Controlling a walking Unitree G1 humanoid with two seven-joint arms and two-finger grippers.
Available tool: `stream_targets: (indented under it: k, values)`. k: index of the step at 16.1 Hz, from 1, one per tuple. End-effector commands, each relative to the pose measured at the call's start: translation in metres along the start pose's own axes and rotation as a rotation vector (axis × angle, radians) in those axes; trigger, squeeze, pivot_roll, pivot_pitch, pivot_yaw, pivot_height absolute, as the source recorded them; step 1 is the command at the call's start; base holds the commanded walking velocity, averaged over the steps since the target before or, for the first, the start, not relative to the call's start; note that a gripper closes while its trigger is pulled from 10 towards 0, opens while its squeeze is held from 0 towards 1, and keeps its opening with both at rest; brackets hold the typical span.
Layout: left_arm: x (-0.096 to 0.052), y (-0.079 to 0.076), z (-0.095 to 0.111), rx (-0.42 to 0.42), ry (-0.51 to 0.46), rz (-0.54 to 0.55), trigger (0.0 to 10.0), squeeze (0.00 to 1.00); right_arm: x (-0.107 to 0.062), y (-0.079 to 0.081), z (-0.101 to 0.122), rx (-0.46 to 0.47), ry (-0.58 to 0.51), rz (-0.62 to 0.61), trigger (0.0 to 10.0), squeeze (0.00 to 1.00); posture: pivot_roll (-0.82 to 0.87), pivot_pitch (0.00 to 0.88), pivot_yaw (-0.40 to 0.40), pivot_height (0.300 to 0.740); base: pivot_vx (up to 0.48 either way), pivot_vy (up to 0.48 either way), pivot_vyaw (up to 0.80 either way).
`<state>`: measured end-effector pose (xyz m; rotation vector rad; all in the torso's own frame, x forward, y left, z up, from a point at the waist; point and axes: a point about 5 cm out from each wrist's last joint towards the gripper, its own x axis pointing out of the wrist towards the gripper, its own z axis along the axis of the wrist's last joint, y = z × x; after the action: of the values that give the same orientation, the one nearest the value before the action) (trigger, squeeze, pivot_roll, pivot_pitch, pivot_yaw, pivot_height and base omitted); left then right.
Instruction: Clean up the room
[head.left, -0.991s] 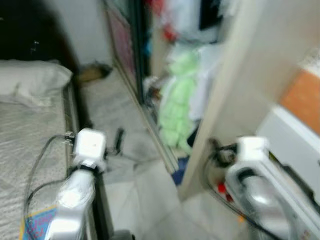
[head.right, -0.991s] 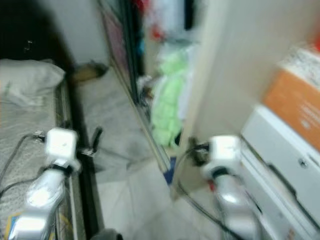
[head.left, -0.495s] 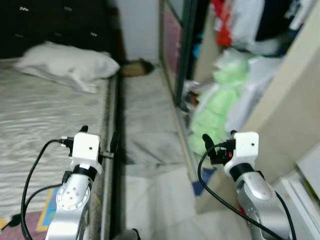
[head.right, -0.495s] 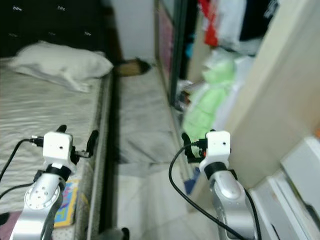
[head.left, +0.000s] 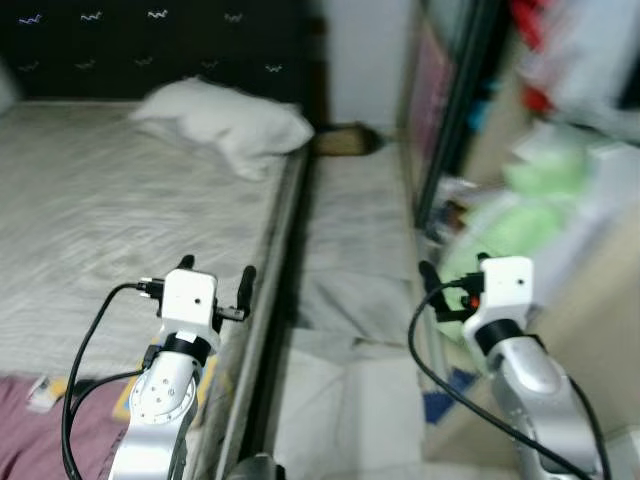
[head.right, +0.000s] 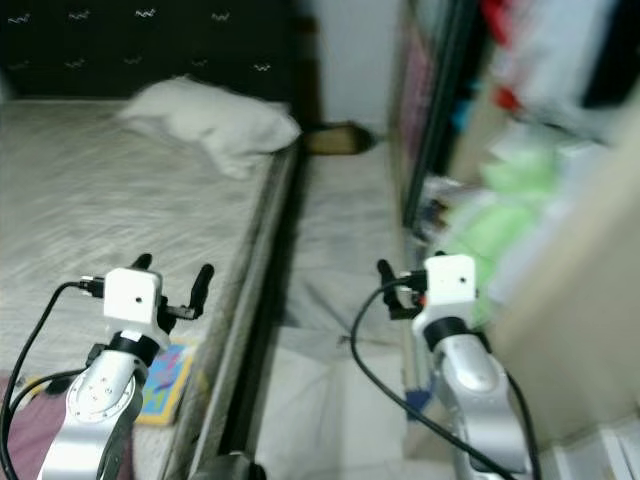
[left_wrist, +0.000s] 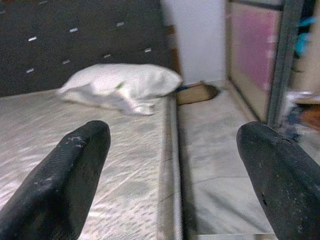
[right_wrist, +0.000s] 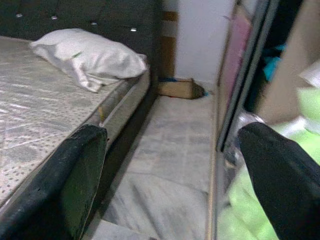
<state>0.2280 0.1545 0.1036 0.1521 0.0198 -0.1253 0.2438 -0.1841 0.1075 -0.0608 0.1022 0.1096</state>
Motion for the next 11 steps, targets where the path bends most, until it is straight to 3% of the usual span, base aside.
stream_targets:
  k: [1,11]
  values:
    - [-0.001,0.006,0.001,0.007,0.007,0.003,10.0,0.00,0.004,0.007,0.003,0.010,-0.015,0.033,10.0,0.00,-0.02,0.000,-0.015,0.740,0.000,0.000,0.80]
    - [0.002,0.001,0.002,-0.030,0.009,-0.033,10.0,0.00,0.016,0.008,0.012,0.021,-0.062,0.038,10.0,0.00,-0.01,0.000,-0.010,0.740,0.000,0.000,0.80]
